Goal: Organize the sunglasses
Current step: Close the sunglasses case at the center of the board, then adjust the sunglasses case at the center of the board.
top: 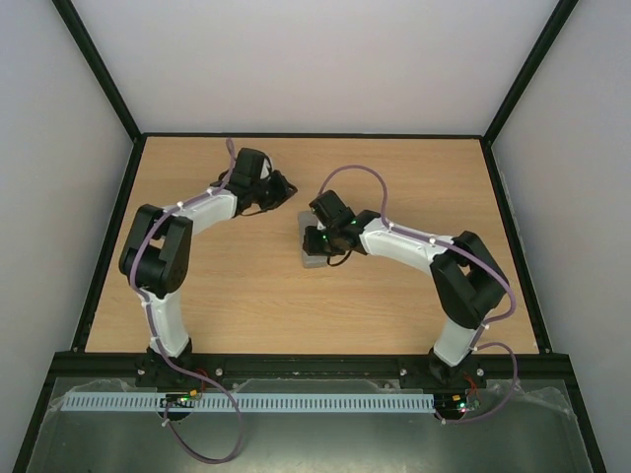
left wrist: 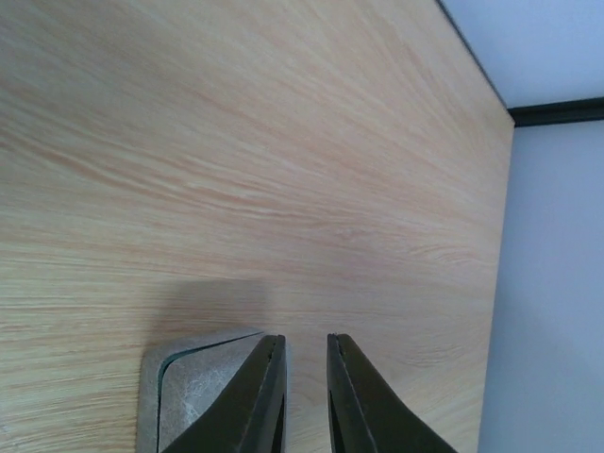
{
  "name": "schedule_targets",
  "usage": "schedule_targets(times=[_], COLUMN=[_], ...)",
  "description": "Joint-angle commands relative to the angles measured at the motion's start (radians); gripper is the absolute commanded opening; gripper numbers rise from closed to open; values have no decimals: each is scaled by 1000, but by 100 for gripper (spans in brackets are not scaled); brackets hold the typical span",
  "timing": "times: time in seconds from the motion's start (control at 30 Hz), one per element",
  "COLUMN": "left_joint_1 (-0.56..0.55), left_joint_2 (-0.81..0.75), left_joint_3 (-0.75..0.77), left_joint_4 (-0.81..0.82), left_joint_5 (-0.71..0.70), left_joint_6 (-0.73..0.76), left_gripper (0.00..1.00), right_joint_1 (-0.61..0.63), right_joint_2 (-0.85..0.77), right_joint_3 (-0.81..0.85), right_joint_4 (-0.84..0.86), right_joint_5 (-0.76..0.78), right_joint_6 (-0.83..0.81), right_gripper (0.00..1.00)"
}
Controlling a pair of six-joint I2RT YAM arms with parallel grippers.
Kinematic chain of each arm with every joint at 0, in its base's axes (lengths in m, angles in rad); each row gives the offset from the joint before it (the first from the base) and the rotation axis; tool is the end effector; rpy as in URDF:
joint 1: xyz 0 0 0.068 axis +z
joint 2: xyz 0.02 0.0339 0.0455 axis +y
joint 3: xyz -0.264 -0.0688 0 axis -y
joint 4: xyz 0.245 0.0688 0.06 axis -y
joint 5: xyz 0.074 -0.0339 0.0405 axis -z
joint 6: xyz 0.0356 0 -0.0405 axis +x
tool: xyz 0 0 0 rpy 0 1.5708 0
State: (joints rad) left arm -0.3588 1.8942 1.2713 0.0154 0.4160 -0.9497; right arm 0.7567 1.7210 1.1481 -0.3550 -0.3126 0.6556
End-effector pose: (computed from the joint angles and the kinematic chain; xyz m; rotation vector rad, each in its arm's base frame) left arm 0.3932 -0.1628 0.2088 -0.4386 2.3365 -1.1474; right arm 0.2561 0.2569 0.2058 -0.2785 2.6946 0.9089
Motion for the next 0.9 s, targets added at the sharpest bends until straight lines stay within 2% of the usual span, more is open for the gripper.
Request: schedule_targets(times=[0.0,0.27,0.5,0.87], left_joint_1=[-32,-68,-76,-72], left_joint_2=[55,159,169,13], left_joint_3=[25,7,-81,-324], left_joint_4=[0,37,61,122], left_joint_5=[31,22,2,-13], left_joint_6=[-22,-20,-1,-2], left_gripper=[15,13,12,11], right_joint_1=[6,20,26,19], right_joint_2=[62,157,128,-120], right_joint_3=[29,-62,-102,-104], right_joint_4=[25,60,40,-88], right_joint_5=[13,36,81,204], right_joint_6=[26,52,36,-15], right_gripper=[26,23,23,39])
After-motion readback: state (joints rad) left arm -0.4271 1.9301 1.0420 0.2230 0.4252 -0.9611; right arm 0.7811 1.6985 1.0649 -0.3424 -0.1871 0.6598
